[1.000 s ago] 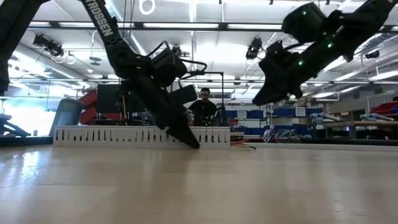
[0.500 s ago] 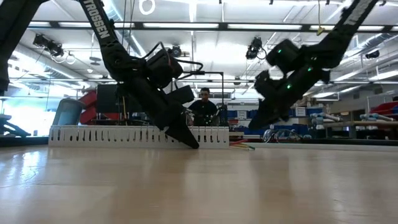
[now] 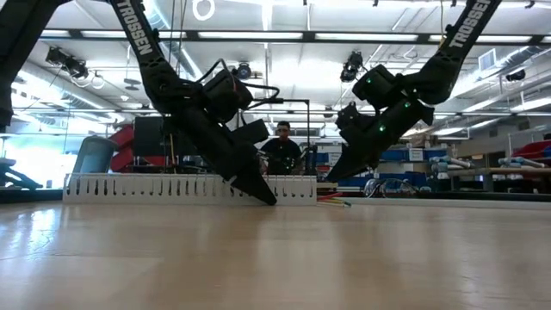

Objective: Ziptie cables
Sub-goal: Close the cable duct

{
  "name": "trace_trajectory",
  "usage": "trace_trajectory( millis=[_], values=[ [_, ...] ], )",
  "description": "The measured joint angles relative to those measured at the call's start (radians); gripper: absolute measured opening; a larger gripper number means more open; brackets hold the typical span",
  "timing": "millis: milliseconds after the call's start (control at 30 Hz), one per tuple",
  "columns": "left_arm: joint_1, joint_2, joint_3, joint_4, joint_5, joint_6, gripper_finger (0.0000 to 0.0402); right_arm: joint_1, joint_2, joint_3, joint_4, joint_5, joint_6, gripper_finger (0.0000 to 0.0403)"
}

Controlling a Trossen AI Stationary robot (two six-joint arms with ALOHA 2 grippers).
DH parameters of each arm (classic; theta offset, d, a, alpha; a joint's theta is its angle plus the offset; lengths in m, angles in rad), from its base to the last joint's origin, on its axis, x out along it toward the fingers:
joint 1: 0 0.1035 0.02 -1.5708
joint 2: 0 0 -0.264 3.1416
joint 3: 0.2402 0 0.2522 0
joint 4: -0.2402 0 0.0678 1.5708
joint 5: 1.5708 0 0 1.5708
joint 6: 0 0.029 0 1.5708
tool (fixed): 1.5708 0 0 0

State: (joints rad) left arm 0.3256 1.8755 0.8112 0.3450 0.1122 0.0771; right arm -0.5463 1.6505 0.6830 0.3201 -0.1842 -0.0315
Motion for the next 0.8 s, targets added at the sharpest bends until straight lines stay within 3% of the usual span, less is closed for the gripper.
trace_trajectory(
  millis=[400, 800],
  values=[
    [0.009, 0.0, 0.001, 0.007, 0.035, -0.004, 0.0282, -0.004, 0.0, 0.0, 0.028, 0.007, -0.002, 0.0221],
    [0.009, 0.004, 0.01, 0.206, 0.036, -0.035, 0.0282, -0.004, 0.0, 0.0, 0.045, 0.008, -0.01, 0.0236]
  ],
)
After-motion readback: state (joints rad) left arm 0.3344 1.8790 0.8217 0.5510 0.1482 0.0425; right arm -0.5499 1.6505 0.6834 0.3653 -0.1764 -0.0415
